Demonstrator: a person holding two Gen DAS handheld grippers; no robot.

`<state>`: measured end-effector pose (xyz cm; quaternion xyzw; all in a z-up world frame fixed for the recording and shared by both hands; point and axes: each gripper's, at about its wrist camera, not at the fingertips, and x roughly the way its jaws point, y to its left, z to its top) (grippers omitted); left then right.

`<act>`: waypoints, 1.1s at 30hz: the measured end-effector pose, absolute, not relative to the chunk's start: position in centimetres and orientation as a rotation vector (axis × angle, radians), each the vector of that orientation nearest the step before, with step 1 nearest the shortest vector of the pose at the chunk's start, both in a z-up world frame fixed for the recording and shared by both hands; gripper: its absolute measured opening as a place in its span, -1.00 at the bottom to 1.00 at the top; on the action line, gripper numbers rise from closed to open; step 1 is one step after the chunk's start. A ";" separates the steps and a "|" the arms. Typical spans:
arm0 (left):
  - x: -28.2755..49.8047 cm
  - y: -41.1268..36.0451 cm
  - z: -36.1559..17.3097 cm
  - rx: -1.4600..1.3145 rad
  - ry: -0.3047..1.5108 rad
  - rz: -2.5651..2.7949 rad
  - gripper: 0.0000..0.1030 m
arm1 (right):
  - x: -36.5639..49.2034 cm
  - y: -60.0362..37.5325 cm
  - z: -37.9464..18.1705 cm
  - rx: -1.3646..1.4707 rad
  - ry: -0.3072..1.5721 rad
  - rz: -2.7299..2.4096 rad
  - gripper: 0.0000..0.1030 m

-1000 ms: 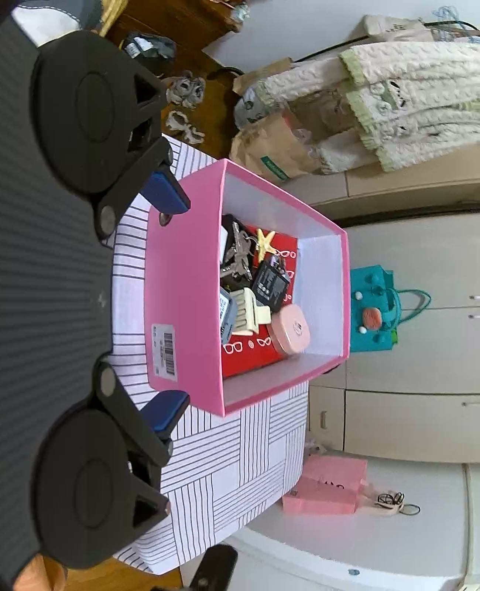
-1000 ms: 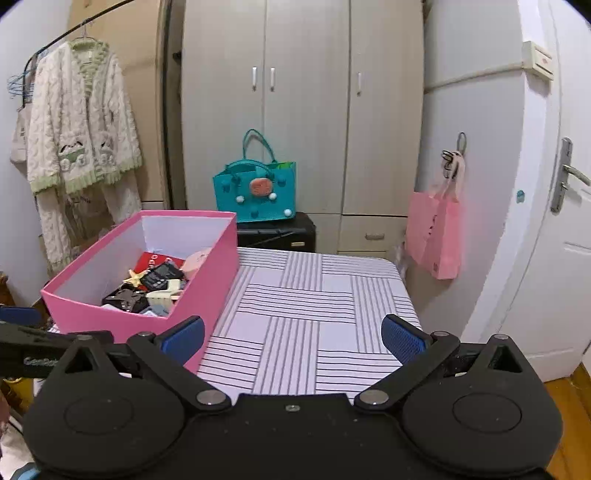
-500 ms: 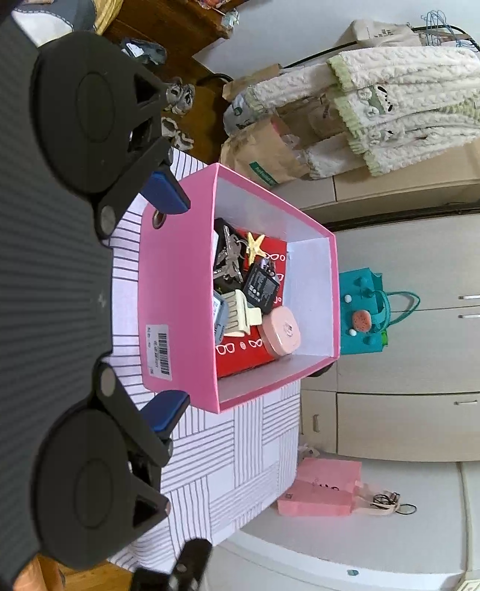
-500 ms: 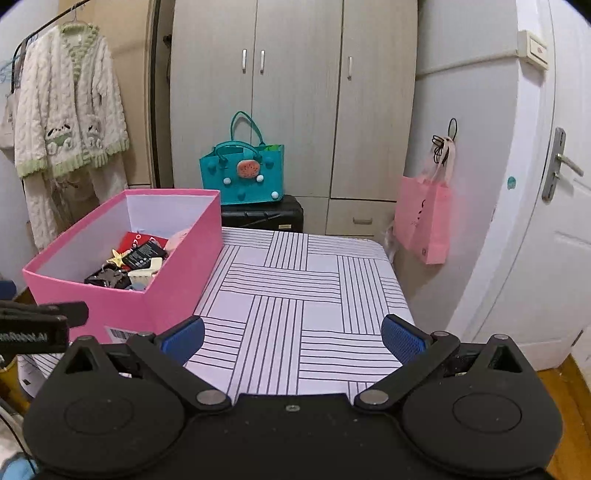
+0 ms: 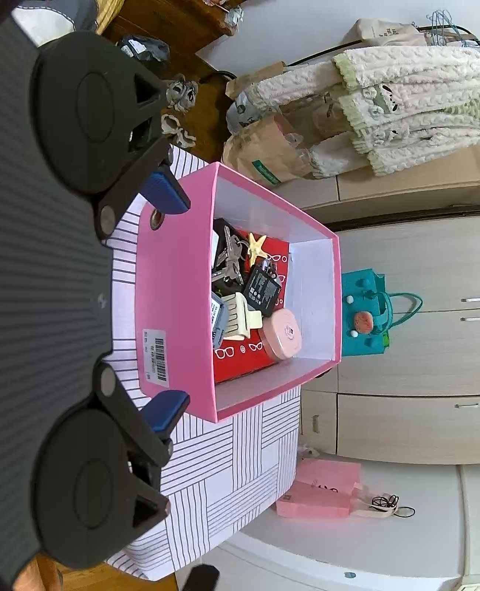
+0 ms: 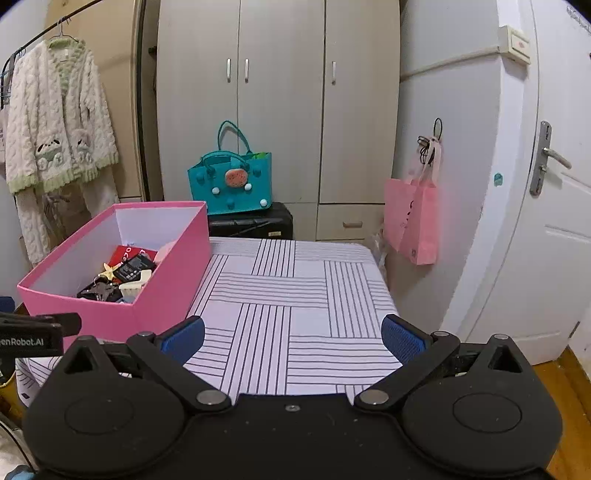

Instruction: Organize rigid objects

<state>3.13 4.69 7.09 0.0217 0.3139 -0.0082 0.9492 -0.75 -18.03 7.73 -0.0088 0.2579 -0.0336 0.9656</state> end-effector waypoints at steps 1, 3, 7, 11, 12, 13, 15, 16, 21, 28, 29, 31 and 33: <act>3.1 4.7 7.1 0.046 0.637 -0.018 1.00 | -0.7 -18.1 7.6 -0.011 0.526 -0.060 1.00; 3.1 4.6 7.0 0.048 0.633 -0.020 1.00 | -0.7 -18.1 7.5 -0.001 0.525 -0.051 1.00; 2.8 4.5 7.1 0.048 0.611 -0.027 1.00 | -0.9 -17.9 7.5 0.001 0.506 -0.036 1.00; 2.6 4.4 7.1 0.050 0.597 -0.027 1.00 | -1.1 -17.5 7.4 -0.017 0.491 -0.037 1.00; 2.6 4.4 7.1 0.048 0.596 -0.029 1.00 | -1.2 -17.4 7.4 -0.022 0.489 -0.039 1.00; 2.6 4.3 7.1 0.045 0.595 -0.030 1.00 | -1.2 -17.3 7.4 -0.027 0.487 -0.042 1.00; 2.6 4.3 7.0 0.043 0.594 -0.031 1.00 | -1.3 -17.2 7.4 -0.034 0.482 -0.048 1.00; 2.6 4.3 7.0 0.044 0.595 -0.029 1.00 | -1.3 -17.2 7.4 -0.038 0.481 -0.049 1.00; 2.4 4.2 7.0 0.044 0.597 -0.029 1.00 | -1.5 -17.2 7.4 -0.042 0.478 -0.052 1.00; 2.4 4.3 6.9 0.051 0.601 -0.015 1.00 | -1.4 -17.1 7.4 -0.057 0.477 -0.068 1.00; 2.5 4.3 6.9 0.051 0.601 -0.014 1.00 | -1.4 -17.1 7.3 -0.060 0.477 -0.068 1.00; 2.4 4.3 6.9 0.053 0.599 -0.008 1.00 | -1.4 -17.0 7.3 -0.062 0.477 -0.068 1.00; 2.4 4.3 6.9 0.057 0.597 -0.006 1.00 | -1.4 -16.9 7.3 -0.063 0.478 -0.066 1.00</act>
